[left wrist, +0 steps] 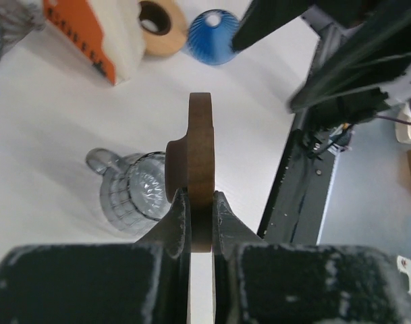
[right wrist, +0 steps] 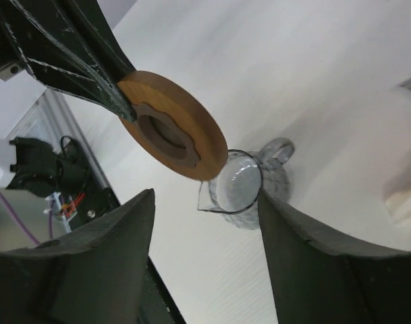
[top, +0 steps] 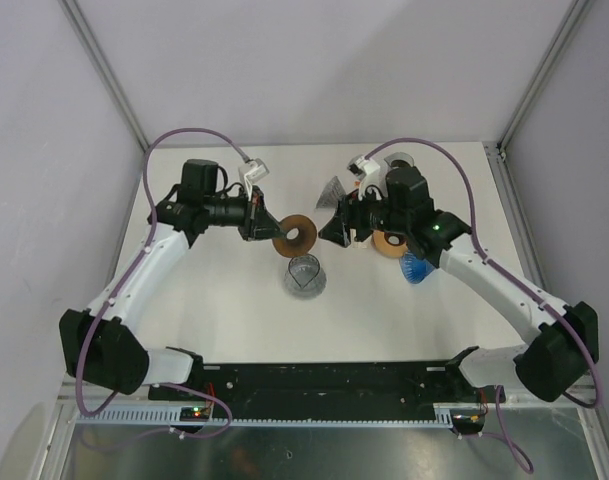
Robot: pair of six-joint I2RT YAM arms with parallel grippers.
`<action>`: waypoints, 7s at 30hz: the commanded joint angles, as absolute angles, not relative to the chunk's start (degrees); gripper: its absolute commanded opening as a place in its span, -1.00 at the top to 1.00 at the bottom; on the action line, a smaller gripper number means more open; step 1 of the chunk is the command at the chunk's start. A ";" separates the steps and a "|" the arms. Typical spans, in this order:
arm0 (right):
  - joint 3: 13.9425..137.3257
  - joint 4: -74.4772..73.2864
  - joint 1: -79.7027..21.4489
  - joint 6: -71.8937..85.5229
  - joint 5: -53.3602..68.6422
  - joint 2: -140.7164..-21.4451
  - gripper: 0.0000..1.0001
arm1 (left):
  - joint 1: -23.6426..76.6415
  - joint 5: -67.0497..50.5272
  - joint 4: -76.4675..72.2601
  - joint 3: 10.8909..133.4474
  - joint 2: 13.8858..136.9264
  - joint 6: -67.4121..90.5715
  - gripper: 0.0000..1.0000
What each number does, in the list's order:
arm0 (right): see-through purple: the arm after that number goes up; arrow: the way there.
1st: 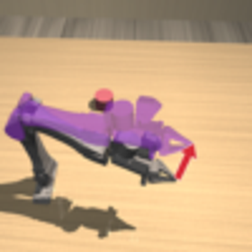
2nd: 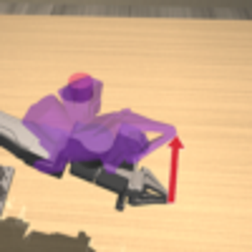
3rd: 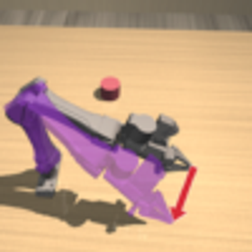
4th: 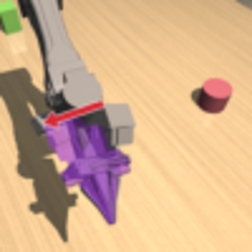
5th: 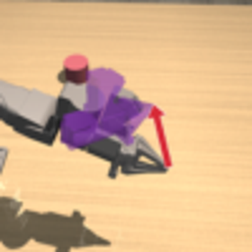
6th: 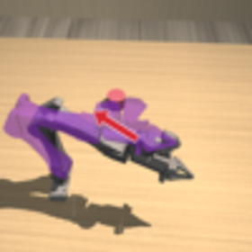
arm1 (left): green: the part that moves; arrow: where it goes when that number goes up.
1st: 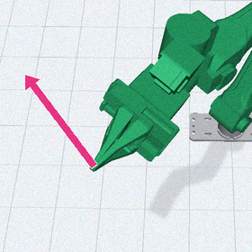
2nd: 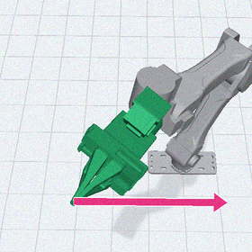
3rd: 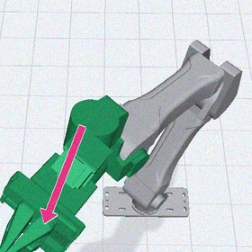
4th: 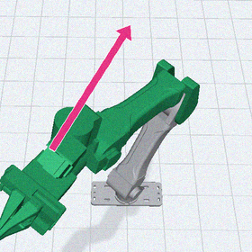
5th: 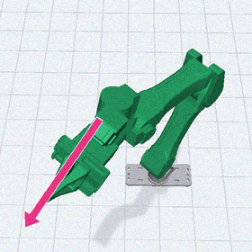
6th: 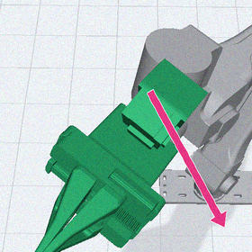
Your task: Place the coffee filter in the dripper
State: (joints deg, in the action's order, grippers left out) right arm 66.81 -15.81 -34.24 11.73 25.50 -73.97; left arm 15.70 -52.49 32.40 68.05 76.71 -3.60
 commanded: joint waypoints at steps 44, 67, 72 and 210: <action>68.04 -13.23 -30.83 28.72 42.23 -93.11 1.00 | 13.97 -46.94 31.89 67.99 87.32 3.20 -0.05; 68.03 -9.04 -31.00 32.97 50.89 -96.12 1.00 | 13.97 -44.64 31.85 67.58 86.05 1.90 -0.29; 68.03 -9.93 -30.90 32.14 49.88 -97.33 1.00 | 14.02 -44.84 31.85 67.57 86.11 2.14 -0.30; 88.14 -27.62 -36.24 26.26 25.04 -92.26 1.00 | 11.51 -38.74 31.80 73.56 75.47 -1.27 -0.55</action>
State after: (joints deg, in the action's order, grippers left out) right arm 88.38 -33.89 -34.74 24.23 22.52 -97.71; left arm 9.19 -36.67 31.83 73.73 74.26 -1.96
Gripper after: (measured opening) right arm 0.031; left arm 0.772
